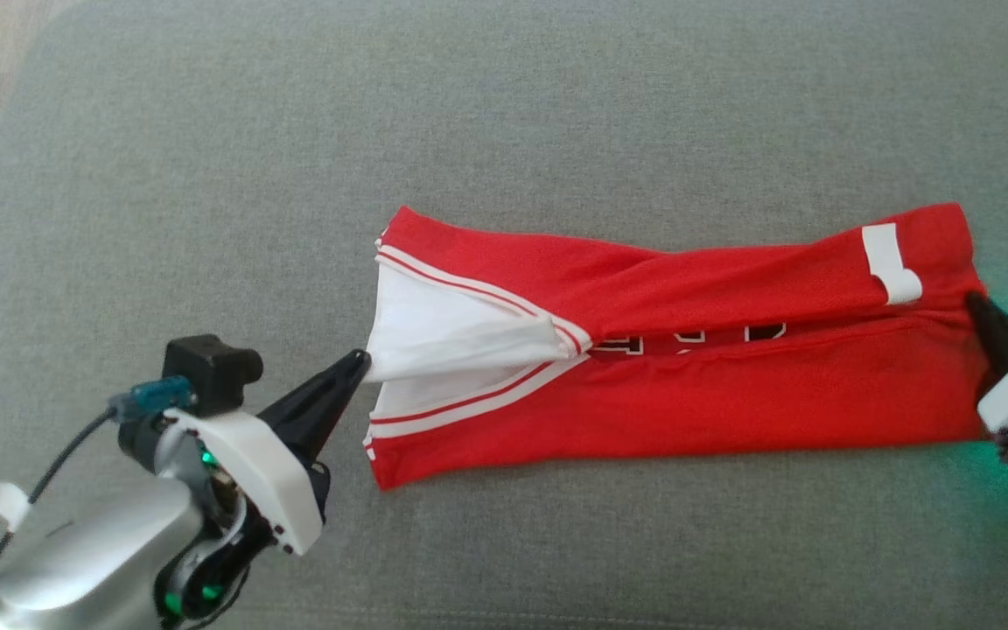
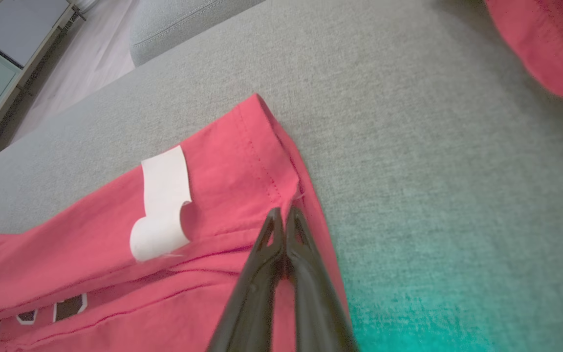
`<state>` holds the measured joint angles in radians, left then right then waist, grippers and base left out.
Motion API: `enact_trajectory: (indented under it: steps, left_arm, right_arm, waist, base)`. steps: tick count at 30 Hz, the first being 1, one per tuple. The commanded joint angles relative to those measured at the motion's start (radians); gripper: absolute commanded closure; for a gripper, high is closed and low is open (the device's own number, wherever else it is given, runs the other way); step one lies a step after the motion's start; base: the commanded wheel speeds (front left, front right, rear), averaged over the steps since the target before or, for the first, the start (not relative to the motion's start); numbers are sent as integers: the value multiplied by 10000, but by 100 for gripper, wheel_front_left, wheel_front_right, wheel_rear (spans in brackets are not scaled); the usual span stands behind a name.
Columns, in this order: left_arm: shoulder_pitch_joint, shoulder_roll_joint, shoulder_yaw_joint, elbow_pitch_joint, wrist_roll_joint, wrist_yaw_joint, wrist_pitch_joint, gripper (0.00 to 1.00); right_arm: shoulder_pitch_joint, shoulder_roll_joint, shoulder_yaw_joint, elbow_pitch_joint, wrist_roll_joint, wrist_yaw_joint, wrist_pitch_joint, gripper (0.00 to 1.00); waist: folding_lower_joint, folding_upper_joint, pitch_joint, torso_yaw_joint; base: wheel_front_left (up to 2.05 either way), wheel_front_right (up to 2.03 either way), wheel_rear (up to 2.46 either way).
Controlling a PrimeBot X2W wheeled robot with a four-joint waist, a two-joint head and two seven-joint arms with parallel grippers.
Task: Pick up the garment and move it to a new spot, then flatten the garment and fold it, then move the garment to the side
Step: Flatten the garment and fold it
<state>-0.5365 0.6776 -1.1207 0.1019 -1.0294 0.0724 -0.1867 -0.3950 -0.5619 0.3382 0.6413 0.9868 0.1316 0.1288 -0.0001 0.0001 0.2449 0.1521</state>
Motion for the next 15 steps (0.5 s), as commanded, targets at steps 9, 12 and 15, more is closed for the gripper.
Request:
enact_trajectory:
  steps: [9,12,15]
  left_arm:
    - [262,-252,633,490,206,598,-565,0]
    - [732,-541,1111,572,415,1152,-713,0]
    - [1380,-1007,2072,411,979,1795,-743,0]
  right_arm:
    - [966,152,-519,-772,-335,-9,-504,0]
    - [1335,388,-692,-997,-586,-9,-799,0]
    - [1718,704,-858,-1187,-908,-9,-1118,0]
  waist:
    - [1,-1,-545,-77]
    - [1,-1,-872,-161]
    - [1,-1,-1226,-222]
  base:
    - [0,0,0]
    - [0,0,0]
    - [0,0,0]
